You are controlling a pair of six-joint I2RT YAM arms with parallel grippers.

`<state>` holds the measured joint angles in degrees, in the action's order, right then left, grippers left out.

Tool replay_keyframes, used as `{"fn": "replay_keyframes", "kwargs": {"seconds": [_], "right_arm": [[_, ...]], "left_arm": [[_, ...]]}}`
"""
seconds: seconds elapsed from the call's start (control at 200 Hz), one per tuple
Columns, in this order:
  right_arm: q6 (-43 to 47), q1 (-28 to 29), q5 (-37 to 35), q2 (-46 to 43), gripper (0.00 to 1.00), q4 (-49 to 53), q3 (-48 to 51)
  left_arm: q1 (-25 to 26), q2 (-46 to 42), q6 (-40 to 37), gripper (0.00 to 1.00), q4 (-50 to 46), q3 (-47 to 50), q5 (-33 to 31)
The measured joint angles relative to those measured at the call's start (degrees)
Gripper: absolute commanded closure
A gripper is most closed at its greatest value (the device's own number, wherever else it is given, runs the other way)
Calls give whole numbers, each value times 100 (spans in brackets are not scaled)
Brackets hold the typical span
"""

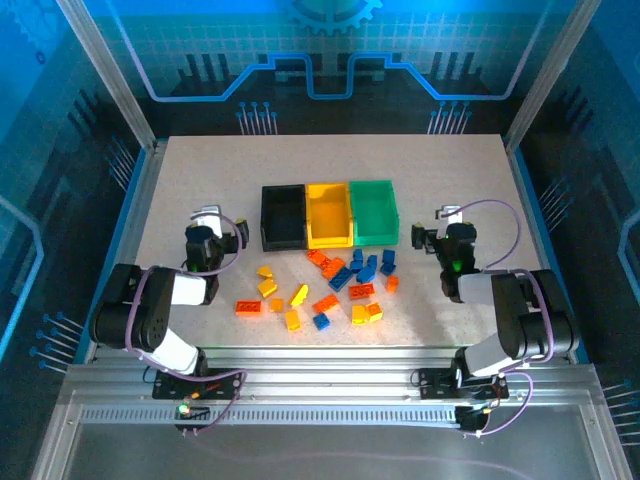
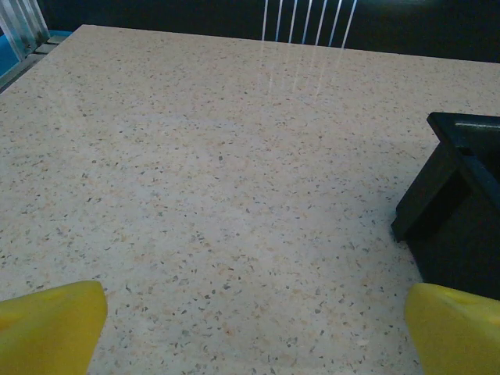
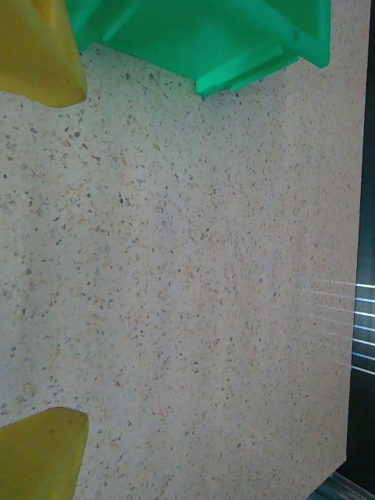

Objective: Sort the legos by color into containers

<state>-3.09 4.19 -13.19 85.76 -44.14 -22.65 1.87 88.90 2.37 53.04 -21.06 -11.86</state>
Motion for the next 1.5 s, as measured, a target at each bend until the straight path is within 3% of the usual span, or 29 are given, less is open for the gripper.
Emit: {"fn": "replay_keyframes", "kwargs": {"seconds": [1.076,1.501], "right_arm": [[-2,-2,24,0,0,7,0],[-348,151,-706,-1147,0,1978,-870]], "left_arm": [[-2,-2,0,1,-2,0,17],[-2,-1300,181,1,-1445,-468,-466]]}}
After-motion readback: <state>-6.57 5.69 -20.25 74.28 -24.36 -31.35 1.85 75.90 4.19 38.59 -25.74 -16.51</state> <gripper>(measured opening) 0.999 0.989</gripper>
